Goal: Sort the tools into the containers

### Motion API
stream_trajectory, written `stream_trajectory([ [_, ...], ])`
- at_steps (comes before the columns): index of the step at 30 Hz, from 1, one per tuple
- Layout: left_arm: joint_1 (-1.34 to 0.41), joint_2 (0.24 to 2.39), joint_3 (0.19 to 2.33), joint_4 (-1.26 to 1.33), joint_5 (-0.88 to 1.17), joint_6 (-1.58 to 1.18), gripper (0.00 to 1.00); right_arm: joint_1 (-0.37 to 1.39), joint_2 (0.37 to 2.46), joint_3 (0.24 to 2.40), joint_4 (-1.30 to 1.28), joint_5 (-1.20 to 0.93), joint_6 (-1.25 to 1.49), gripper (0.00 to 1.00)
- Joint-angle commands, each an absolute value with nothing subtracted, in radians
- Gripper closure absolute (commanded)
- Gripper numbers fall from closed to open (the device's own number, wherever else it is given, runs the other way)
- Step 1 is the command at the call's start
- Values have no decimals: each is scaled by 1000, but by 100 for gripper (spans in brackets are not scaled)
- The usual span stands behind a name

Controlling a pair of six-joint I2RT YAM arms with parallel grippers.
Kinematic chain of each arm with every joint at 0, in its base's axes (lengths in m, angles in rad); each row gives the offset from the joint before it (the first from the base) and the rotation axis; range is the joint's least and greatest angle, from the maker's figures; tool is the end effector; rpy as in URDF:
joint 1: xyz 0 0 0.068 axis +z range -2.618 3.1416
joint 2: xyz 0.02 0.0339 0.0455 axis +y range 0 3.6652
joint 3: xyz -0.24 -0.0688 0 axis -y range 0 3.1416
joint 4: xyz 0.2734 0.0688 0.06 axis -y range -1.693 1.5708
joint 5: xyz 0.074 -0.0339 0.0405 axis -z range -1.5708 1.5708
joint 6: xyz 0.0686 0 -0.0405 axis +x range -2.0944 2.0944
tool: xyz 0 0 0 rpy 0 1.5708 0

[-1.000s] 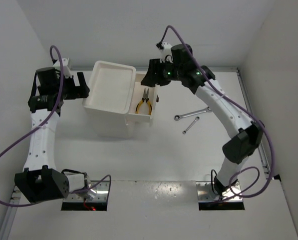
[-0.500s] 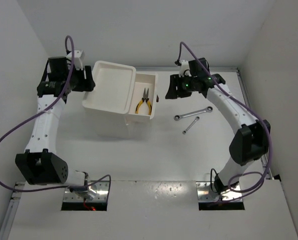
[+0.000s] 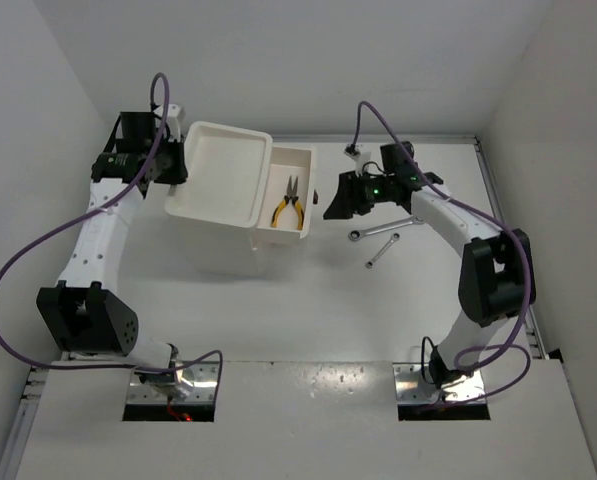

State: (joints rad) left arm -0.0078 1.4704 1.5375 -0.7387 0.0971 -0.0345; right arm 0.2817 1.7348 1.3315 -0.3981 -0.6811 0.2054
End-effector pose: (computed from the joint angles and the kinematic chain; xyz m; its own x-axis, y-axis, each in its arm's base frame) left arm 0.3760 -0.0096 0.3420 -0.6247 -0.0295 -0.7803 0.0621 0.9942 -0.0873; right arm 0.3941 0.1590 0.2067 -0.8054 -0.0681 -0.5888 -0.4826 0.6521 0.5847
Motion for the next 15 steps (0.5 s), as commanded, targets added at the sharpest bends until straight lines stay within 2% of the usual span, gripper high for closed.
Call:
stream_trajectory([
  [1, -21, 1485, 1586, -738, 87, -26, 90, 239, 1658, 1217, -131, -949, 183, 46],
  [4, -11, 1485, 1586, -762, 146, -15, 99, 198, 1658, 1168, -28, -1054, 143, 45],
  [8, -2, 1485, 1586, -762, 192, -6, 100, 163, 1658, 1123, 44, -1159, -44, 42],
  [11, -2, 1494, 1586, -772, 201, -6, 100, 141, 1658, 1123, 2, -1183, -200, 40],
  [15, -2, 1503, 1586, -772, 210, -6, 100, 141, 1678, 1176, -171, -1183, -579, 38],
])
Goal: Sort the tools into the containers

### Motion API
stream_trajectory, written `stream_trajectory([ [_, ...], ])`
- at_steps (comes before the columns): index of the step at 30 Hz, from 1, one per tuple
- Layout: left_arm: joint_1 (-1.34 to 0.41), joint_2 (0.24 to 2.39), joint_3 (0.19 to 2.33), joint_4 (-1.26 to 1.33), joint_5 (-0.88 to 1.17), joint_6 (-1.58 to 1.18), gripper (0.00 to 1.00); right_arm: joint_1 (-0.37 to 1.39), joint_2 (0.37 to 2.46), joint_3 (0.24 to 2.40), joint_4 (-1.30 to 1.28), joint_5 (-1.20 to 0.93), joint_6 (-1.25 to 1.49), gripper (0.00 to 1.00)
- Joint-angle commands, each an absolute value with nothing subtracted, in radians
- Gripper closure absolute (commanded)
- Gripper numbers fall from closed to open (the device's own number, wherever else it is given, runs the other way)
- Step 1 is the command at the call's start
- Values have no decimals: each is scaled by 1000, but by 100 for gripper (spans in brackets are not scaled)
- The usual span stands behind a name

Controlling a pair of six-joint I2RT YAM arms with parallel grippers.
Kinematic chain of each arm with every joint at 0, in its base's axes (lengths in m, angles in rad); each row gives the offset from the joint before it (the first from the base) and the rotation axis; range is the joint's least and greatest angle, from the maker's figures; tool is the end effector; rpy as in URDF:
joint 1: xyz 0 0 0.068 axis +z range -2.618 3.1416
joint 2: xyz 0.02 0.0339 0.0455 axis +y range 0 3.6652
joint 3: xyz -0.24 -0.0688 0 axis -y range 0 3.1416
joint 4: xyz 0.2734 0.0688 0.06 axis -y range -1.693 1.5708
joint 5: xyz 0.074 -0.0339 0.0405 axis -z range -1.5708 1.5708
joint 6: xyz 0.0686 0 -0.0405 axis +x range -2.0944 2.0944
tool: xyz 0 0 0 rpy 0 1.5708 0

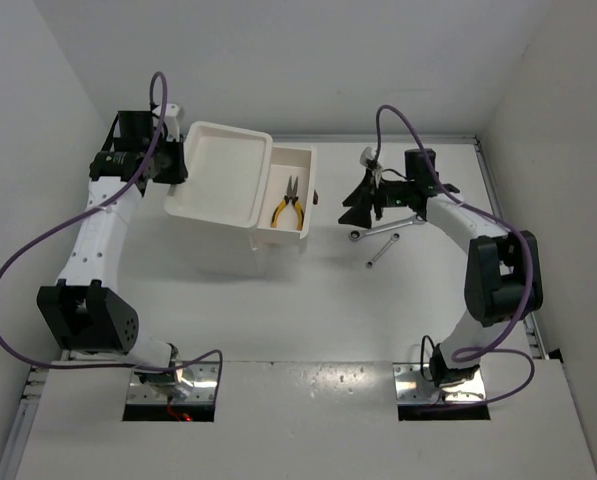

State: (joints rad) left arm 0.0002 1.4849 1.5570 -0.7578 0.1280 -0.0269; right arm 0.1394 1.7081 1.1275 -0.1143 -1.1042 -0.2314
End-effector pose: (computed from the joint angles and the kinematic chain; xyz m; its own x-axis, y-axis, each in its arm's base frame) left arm 0.3777 -0.0087 0.3422 -0.6356 -0.0268 -0.7715 0.0815 0.9915 -0.1016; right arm 0.3826 0.1155 0.1843 -0.4471 -0.1669 -0.8788 -0.8675 0.3204 0.3805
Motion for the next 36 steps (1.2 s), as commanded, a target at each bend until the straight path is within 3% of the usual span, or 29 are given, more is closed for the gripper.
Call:
stream_trajectory([
  [1, -2, 1503, 1586, -781, 210, -6, 100, 150, 1678, 1177, -185, -1183, -630, 36],
  [7, -2, 1503, 1586, -781, 219, -6, 100, 169, 1704, 1167, -29, -1149, -664, 30],
  [16, -2, 1503, 1586, -790, 219, 3, 100, 210, 1758, 1264, -51, -1192, -635, 25],
  [28, -2, 1494, 1577, -790, 229, 3, 100, 258, 1821, 1284, 135, -1183, -370, 25],
  [36, -11, 1494, 1540, -790, 229, 12, 100, 287, 1832, 1250, 457, -1138, -83, 25],
])
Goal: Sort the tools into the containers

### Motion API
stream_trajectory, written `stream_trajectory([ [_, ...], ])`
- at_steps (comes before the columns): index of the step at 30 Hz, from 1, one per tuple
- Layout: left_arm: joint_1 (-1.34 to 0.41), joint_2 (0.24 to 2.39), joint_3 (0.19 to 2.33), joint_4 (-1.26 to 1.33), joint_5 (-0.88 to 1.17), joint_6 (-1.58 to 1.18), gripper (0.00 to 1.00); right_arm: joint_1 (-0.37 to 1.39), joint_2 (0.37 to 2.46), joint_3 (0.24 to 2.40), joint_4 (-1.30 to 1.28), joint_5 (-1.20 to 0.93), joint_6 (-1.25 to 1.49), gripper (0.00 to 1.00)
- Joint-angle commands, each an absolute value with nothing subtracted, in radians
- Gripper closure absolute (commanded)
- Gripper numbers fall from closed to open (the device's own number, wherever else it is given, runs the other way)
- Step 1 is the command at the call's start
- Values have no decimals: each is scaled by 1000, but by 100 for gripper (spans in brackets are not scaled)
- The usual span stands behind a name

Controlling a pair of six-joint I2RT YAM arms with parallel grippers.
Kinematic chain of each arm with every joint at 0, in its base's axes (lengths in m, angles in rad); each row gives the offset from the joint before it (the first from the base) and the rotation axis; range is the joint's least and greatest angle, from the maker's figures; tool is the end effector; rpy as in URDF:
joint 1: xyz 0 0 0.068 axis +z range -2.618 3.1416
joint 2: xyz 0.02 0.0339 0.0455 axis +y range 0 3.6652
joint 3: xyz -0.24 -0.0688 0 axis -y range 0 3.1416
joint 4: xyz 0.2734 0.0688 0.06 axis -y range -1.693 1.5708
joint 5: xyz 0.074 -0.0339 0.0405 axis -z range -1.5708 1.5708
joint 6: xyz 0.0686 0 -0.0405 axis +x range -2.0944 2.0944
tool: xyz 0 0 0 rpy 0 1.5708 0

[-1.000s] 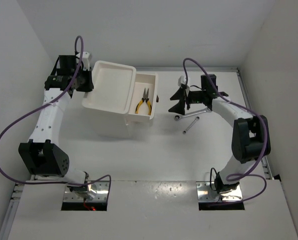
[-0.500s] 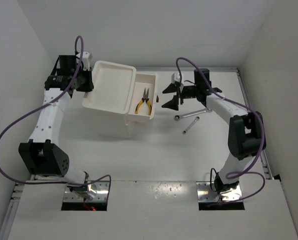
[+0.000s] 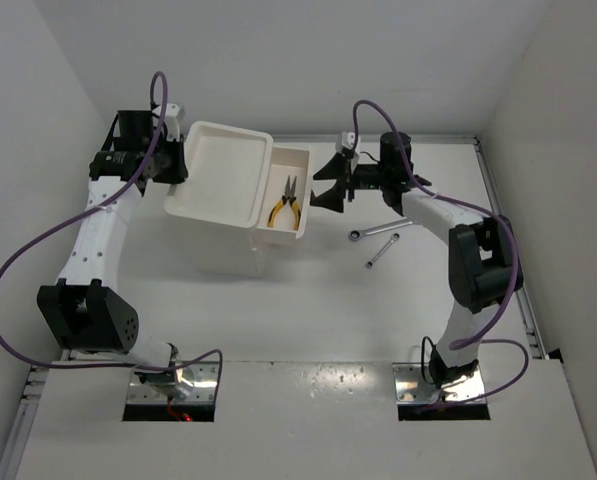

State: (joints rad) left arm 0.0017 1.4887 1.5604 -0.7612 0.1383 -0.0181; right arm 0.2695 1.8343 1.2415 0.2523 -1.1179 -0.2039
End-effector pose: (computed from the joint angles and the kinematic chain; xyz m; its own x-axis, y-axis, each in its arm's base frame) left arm 0.3783 -0.0088 0.3418 -0.6379 -0.0190 -0.7698 0.0932 0.9904 -0.1016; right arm 0.4085 0.1768 0.2075 -0.1262 -0.1268 -0.9839 -0.9793 0.1740 0.1032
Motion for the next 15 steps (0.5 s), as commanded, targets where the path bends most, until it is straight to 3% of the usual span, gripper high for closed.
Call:
stream_trajectory([
  [1, -11, 1494, 1540, -790, 229, 12, 100, 287, 1832, 1250, 457, -1138, -83, 25],
  [15, -20, 1485, 1531, -781, 229, 12, 100, 354, 1870, 1281, 380, -1120, -114, 24],
])
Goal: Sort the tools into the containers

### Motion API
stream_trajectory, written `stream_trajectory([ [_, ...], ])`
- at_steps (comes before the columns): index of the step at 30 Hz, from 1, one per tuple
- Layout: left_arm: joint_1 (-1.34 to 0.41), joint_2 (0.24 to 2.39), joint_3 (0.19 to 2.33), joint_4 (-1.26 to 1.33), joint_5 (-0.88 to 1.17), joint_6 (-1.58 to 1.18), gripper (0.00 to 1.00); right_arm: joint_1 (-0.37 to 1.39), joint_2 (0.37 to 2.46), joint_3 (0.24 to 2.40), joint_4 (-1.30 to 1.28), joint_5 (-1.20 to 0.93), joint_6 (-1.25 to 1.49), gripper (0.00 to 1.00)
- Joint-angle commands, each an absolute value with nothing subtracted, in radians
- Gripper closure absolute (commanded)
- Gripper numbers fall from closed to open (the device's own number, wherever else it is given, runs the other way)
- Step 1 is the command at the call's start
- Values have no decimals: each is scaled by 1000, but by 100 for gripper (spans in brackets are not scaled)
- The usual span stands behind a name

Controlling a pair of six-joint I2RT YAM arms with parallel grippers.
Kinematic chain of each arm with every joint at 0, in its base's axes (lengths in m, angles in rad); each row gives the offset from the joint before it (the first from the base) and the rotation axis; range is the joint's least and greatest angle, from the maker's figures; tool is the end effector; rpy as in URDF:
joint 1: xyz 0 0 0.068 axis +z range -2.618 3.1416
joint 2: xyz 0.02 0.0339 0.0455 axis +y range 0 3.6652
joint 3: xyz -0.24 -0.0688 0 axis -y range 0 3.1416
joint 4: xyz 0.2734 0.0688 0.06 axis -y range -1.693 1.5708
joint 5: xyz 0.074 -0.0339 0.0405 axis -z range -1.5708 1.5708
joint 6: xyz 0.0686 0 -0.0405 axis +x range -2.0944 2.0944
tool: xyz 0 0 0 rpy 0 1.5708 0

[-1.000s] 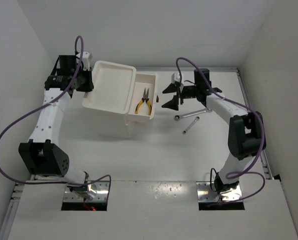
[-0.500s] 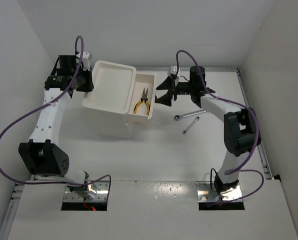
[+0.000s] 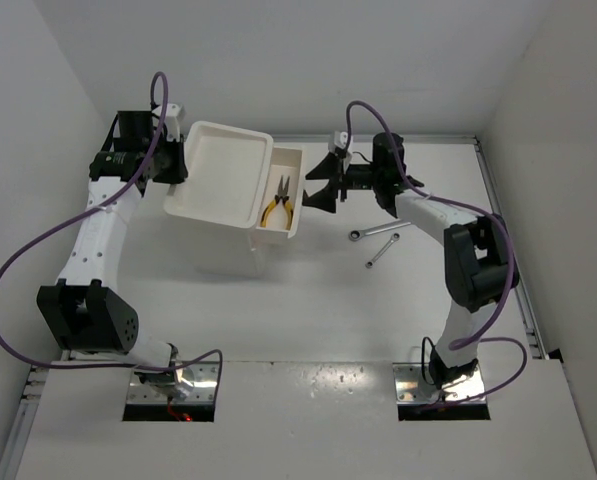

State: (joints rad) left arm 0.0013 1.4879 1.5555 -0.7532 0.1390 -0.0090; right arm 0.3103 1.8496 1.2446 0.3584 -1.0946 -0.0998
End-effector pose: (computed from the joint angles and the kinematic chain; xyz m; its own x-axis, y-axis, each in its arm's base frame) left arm 0.3787 -0.0090 0.3411 -0.6341 -0.0097 -0.7732 0.1003 0.9904 -0.0947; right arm 0.4073 0.1946 0.2123 -0.1356 -0.0914 -0.9865 -0.9790 0.1651 0.1193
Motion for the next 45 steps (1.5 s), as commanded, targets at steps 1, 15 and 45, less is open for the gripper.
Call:
stream_trajectory([
  [1, -20, 1485, 1522, -781, 229, 12, 100, 354, 1870, 1281, 390, -1120, -114, 22],
  [15, -20, 1476, 1494, -762, 229, 21, 100, 430, 1931, 1344, 411, -1062, -126, 0],
  [45, -20, 1476, 1529, -735, 224, -18, 64, 381, 1889, 1410, 393, -870, 28, 0],
])
